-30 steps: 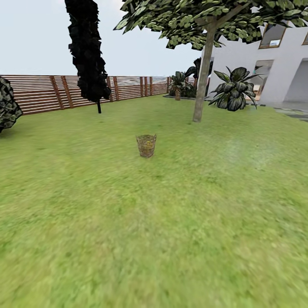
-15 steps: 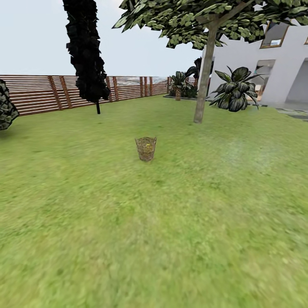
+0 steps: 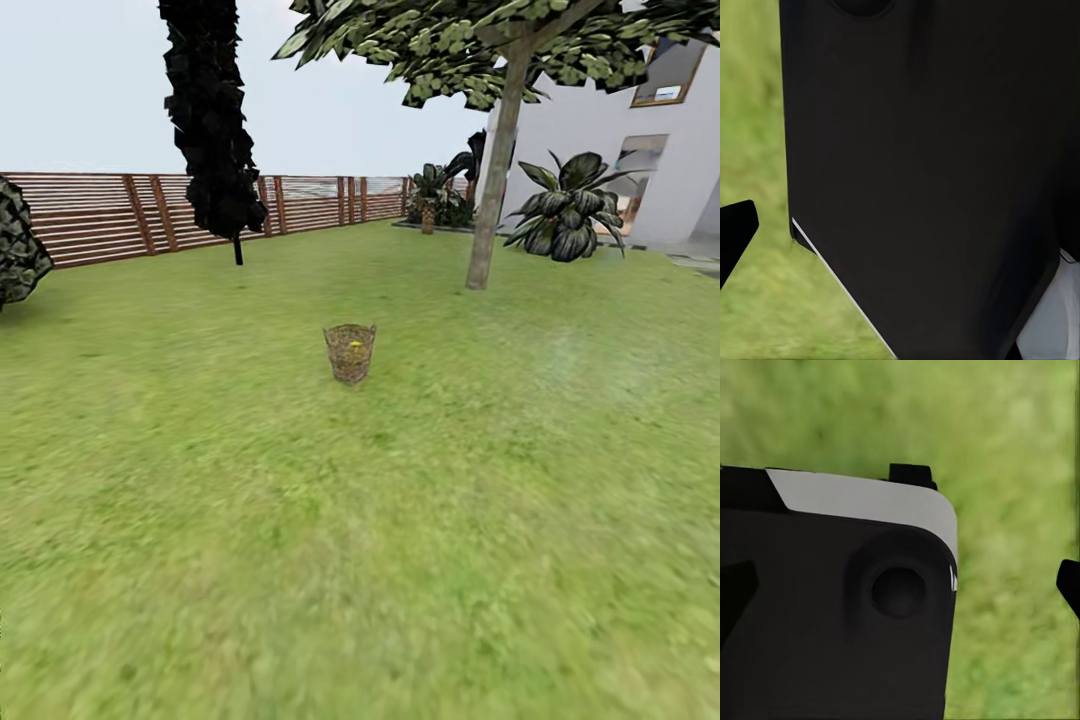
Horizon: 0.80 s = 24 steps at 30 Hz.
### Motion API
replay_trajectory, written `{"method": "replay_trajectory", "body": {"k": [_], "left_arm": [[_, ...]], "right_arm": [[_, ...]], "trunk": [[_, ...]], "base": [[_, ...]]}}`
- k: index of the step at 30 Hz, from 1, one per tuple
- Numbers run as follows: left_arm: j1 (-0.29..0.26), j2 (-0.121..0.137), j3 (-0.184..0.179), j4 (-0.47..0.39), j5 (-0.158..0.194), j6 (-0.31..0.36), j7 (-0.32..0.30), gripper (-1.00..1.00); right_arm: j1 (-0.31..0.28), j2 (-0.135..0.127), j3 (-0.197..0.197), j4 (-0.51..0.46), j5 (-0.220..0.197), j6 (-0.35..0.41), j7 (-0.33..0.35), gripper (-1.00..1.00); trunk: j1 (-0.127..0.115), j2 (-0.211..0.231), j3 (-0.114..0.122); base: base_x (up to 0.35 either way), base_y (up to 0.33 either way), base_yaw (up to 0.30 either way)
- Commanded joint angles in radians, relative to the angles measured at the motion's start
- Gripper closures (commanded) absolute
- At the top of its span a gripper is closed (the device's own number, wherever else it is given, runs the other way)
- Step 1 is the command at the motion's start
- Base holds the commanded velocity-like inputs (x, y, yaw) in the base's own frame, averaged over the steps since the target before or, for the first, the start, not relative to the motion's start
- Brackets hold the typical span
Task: Take the three Easter eggs out of the wicker basket on the lawn in the garden, then place them on the lawn next to a single tree (choose any tree) so that all three eggs are next to the same tree and none are left in the basket.
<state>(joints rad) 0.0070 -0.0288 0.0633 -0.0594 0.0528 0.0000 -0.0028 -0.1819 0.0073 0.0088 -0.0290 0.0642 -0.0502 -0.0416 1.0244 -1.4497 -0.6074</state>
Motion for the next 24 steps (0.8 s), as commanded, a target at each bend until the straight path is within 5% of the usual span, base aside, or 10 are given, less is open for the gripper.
{"method": "replay_trajectory", "body": {"k": [1, 24], "left_arm": [[0.001, 0.0, 0.006, -0.002, 0.006, 0.0, 0.0, -1.0], [0.001, 0.0, 0.006, -0.001, 0.006, 0.0, 0.0, -1.0]], "right_arm": [[-0.001, 0.0, 0.0, 0.001, 0.007, -0.012, -0.004, -1.0], [-0.001, 0.0, 0.0, 0.001, 0.006, -0.027, -0.004, -1.0]], "trunk": [[0.001, 0.0, -0.002], [0.001, 0.0, -0.005]], "base": [[0.331, 0.0, 0.178], [0.338, 0.0, 0.024]]}}
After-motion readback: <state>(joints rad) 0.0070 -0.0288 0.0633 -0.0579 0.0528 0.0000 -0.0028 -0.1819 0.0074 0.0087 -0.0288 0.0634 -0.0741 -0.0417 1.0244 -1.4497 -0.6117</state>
